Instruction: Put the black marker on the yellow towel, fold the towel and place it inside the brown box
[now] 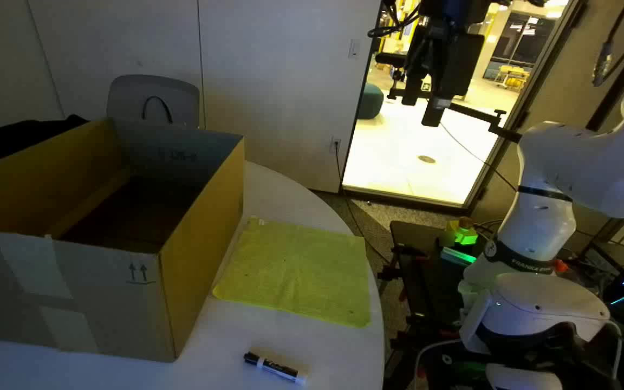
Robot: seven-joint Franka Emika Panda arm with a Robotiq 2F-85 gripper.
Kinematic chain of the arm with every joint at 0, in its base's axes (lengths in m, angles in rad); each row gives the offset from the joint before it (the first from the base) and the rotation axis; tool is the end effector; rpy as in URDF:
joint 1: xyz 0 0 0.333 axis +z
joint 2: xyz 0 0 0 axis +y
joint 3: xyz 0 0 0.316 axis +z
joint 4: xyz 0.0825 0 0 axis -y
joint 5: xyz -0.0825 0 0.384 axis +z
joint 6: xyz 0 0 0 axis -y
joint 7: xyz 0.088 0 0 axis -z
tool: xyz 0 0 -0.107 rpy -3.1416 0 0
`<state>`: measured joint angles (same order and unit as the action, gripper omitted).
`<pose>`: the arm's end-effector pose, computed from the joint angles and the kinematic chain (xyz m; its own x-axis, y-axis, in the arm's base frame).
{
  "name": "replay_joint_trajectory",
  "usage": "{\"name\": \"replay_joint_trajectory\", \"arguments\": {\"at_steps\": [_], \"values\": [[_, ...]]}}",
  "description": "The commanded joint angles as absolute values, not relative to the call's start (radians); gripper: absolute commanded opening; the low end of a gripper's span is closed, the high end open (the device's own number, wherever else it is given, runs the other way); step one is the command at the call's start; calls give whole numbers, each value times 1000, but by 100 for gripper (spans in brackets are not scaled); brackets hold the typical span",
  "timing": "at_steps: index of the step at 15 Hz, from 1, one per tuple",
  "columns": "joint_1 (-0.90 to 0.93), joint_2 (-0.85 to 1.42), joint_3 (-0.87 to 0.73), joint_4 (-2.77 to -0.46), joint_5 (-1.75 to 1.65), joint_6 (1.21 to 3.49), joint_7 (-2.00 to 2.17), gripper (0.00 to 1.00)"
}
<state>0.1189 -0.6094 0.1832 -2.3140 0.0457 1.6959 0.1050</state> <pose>0.3465 0.1248 0.5576 0.9876 0.1568 -0.0097 0.1571 -0.9857 0.0605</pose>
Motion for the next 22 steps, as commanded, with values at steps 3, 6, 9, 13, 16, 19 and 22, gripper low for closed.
{"name": "replay_joint_trajectory", "arguments": {"at_steps": [3, 6, 9, 13, 16, 19, 22], "values": [[125, -613, 179, -2303, 43, 1695, 108, 100], [123, -601, 189, -2322, 24, 1730, 106, 100], [124, -552, 202, -2367, -2, 1852, 101, 100], [138, -420, 217, -2422, -13, 2060, 99, 100], [152, -288, 251, -2434, -19, 2197, 133, 100], [175, -136, 307, -2415, -53, 2305, 206, 100], [209, 22, 330, -2372, -86, 2404, 269, 100]]}}
